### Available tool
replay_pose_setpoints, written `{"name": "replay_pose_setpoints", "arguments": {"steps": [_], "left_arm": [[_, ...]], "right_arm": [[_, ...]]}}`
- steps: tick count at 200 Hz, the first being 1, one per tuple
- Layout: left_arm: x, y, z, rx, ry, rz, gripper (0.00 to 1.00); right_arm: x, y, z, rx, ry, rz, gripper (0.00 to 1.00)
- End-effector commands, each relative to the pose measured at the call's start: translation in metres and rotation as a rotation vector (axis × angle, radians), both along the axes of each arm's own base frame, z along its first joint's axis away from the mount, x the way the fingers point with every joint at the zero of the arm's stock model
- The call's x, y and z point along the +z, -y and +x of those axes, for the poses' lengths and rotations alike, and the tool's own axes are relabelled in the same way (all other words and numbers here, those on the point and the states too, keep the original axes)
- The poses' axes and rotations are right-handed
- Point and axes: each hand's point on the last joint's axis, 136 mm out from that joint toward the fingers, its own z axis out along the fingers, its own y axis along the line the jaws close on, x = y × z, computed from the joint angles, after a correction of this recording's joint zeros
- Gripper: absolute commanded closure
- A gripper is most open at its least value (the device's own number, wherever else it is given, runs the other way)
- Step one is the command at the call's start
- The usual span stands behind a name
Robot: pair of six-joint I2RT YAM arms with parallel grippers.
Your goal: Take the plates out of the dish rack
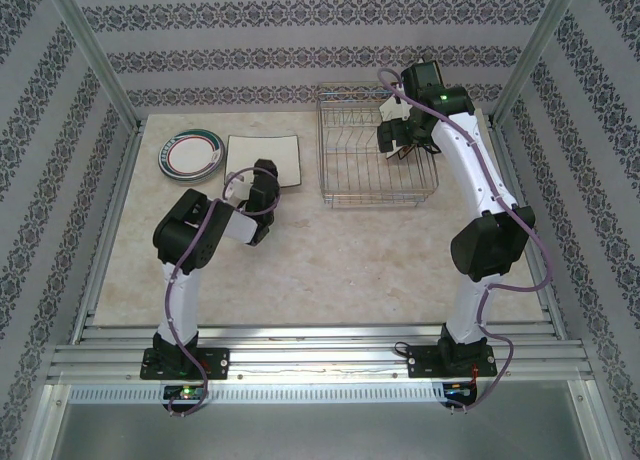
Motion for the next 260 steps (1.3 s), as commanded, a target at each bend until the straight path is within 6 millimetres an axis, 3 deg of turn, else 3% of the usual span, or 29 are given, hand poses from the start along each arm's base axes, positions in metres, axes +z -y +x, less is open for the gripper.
{"name": "replay_pose_setpoints", "arguments": {"steps": [1, 97, 165, 207, 260], "left_arm": [[-0.034, 0.011, -0.009, -0.07, -0.127, 0.034, 0.0], [-0.04, 0.015, -0.035, -0.138, -0.351, 0.08, 0.0], [-0.015, 0.012, -0.054, -0.188, -0.479, 0.196, 0.0], [-0.011, 0.024, -0.058, -0.259, -0.5, 0.216, 0.0], [0.01, 0.027, -0.058, -0.312, -0.503, 0.334, 0.0]], "right_arm": [[0.011, -0.002, -0.002, 0.012, 0.029, 0.026, 0.02], [0.012, -0.001, -0.009, -0.005, 0.046, 0.06, 0.02], [-0.004, -0.003, -0.013, -0.017, 0.042, 0.097, 0.02], [-0.007, -0.008, -0.008, -0.012, 0.047, 0.123, 0.02], [-0.012, -0.012, -0.007, -0.003, 0.052, 0.143, 0.02]]}}
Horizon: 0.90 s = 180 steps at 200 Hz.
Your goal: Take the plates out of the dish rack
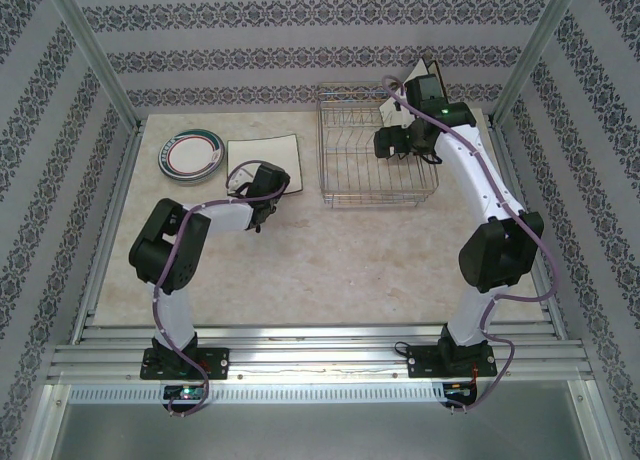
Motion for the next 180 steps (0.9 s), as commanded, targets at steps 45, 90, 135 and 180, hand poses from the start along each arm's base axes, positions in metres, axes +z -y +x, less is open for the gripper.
{"name": "replay_pose_setpoints", "arguments": {"steps": [45, 90, 135, 180], "left_arm": [[0.04, 0.002, 0.001, -0.096, 0.0, 0.153, 0.0], [0.058, 0.001, 0.003, -0.121, 0.021, 0.202, 0.0], [0.076, 0.006, 0.002, -0.214, 0.008, 0.279, 0.0], [0.098, 0.006, 0.0, -0.323, -0.008, 0.398, 0.0]], "right_arm": [[0.002, 0.0, -0.002, -0.012, 0.023, 0.053, 0.02], [0.001, 0.005, -0.005, -0.022, 0.038, 0.069, 0.02], [0.001, 0.015, -0.011, -0.044, 0.044, 0.084, 0.02], [0.013, 0.021, -0.009, -0.051, 0.062, 0.08, 0.02]]}}
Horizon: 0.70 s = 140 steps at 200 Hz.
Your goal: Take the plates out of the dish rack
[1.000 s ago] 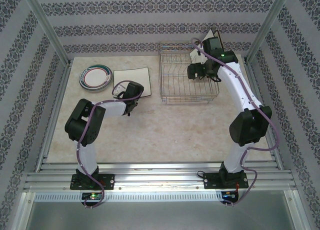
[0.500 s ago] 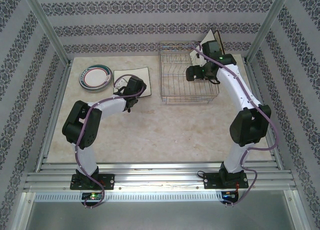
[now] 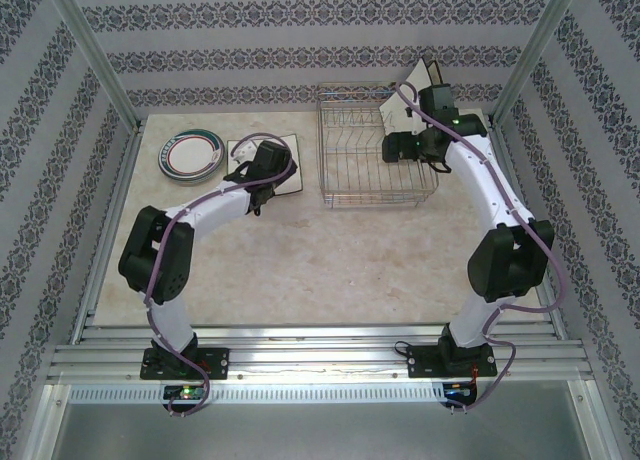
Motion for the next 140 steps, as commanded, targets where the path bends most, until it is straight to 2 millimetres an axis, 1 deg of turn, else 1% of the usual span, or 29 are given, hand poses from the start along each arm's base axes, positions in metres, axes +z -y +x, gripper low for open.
{"name": "replay_pose_setpoints", "arguments": {"steps": [1, 19, 29, 50, 67, 91, 111, 129, 136, 140], "left_arm": [[0.023, 0.0, -0.009, -0.096, -0.023, 0.127, 0.0], [0.046, 0.002, -0.007, -0.189, -0.018, 0.215, 0.01], [0.065, 0.002, -0.006, -0.25, -0.008, 0.273, 0.01], [0.095, 0.002, -0.008, -0.379, -0.013, 0.354, 0.01], [0.106, -0.004, -0.01, -0.466, -0.061, 0.36, 0.01], [0.105, -0.013, -0.014, -0.574, -0.188, 0.353, 0.01], [0.096, -0.018, -0.009, -0.625, -0.273, 0.362, 0.01], [0.084, -0.022, -0.002, -0.644, -0.332, 0.349, 0.01], [0.08, -0.024, 0.001, -0.643, -0.34, 0.344, 0.01], [0.078, -0.025, 0.003, -0.645, -0.346, 0.341, 0.01]], "right_arm": [[0.023, 0.002, -0.001, -0.01, 0.047, 0.019, 0.02], [0.035, 0.008, 0.003, -0.022, 0.073, 0.015, 0.02], [0.044, 0.01, 0.007, -0.029, 0.093, 0.011, 0.02], [0.062, 0.025, 0.015, -0.065, 0.126, -0.017, 0.02], [0.075, 0.036, 0.025, -0.096, 0.155, -0.046, 0.02], [0.089, 0.05, 0.046, -0.128, 0.19, -0.075, 0.02], [0.096, 0.058, 0.068, -0.146, 0.21, -0.101, 0.02], [0.09, 0.062, 0.09, -0.148, 0.21, -0.132, 0.02], [0.092, 0.063, 0.097, -0.15, 0.224, -0.137, 0.02], [0.088, 0.063, 0.101, -0.151, 0.219, -0.14, 0.02]]}}
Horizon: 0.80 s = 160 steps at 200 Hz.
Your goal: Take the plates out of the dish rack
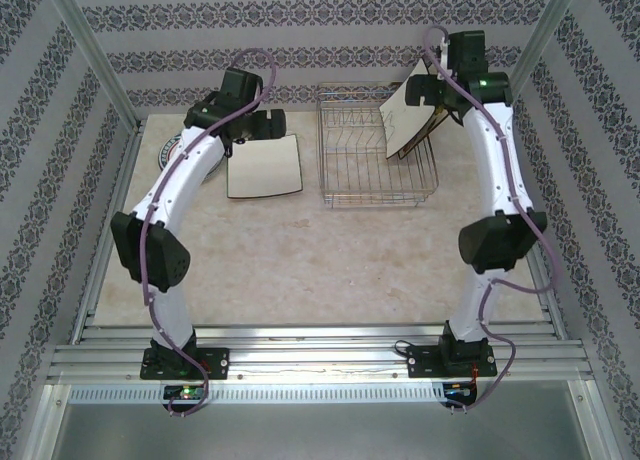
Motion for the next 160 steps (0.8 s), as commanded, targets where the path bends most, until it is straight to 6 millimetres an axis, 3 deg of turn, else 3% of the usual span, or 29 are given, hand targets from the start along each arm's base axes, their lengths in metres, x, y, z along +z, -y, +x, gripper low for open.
{"name": "replay_pose_setpoints", "arguments": {"steps": [1, 22, 67, 114, 160], "left_arm": [[-0.059, -0.006, -0.021, -0.089, -0.252, 0.067, 0.01], [-0.064, -0.01, -0.016, -0.082, -0.253, 0.05, 0.01], [-0.066, -0.021, -0.011, -0.067, -0.252, 0.036, 0.01], [-0.073, -0.028, -0.011, -0.055, -0.264, 0.048, 0.01], [-0.073, -0.027, -0.008, -0.057, -0.256, 0.038, 0.01]], "right_arm": [[-0.021, 0.012, 0.016, -0.023, -0.055, -0.064, 0.02], [-0.025, 0.011, 0.036, -0.021, -0.03, -0.061, 0.02], [-0.054, 0.018, 0.067, -0.05, -0.026, -0.078, 0.02], [-0.086, 0.02, 0.08, -0.056, -0.067, -0.064, 0.02], [-0.099, 0.012, 0.089, -0.035, -0.068, -0.018, 0.06]]}}
